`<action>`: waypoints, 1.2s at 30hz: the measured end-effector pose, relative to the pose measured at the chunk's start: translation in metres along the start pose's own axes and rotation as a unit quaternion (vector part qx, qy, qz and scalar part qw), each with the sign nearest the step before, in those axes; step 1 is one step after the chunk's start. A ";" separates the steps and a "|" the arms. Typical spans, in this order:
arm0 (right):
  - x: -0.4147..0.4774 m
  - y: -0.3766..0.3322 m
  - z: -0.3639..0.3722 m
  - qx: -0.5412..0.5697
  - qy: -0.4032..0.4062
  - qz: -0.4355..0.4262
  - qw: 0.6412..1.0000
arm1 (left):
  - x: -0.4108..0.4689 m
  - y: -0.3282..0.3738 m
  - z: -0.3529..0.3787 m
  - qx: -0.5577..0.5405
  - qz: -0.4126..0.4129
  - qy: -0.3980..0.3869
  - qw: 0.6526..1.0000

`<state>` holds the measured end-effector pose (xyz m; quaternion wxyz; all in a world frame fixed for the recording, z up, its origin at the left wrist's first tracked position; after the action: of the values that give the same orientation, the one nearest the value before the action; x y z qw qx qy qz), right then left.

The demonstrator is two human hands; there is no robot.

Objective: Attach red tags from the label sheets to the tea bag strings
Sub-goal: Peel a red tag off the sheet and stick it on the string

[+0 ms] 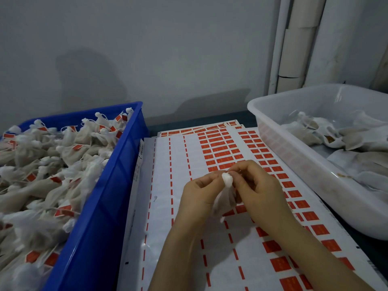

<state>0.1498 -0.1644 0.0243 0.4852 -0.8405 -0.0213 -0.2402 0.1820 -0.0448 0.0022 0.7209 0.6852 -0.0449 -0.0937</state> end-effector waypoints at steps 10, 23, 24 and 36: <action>-0.003 0.001 0.009 0.012 -0.039 0.015 0.999 | 0.004 -0.006 -0.004 -0.009 -0.012 0.057 0.998; -0.003 0.010 0.010 0.009 -0.051 0.033 0.998 | 0.002 0.000 -0.001 -0.029 0.059 0.075 0.995; -0.002 0.012 0.010 0.011 -0.041 0.045 0.998 | 0.002 0.002 0.000 0.002 0.075 0.077 0.994; 0.009 0.021 -0.004 0.059 -0.113 0.133 0.983 | -0.005 0.011 0.005 0.124 0.162 0.041 0.978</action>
<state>0.1614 -0.1810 0.0125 0.5560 -0.8275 0.0220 -0.0752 0.1768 -0.0484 0.0133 0.6374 0.7559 -0.1368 0.0593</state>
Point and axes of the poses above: each hand's wrist, its own x-axis towards the middle knuckle, its own z-axis out of the palm, y = z × x, the point moved 5 cm from there along x, towards the middle knuckle
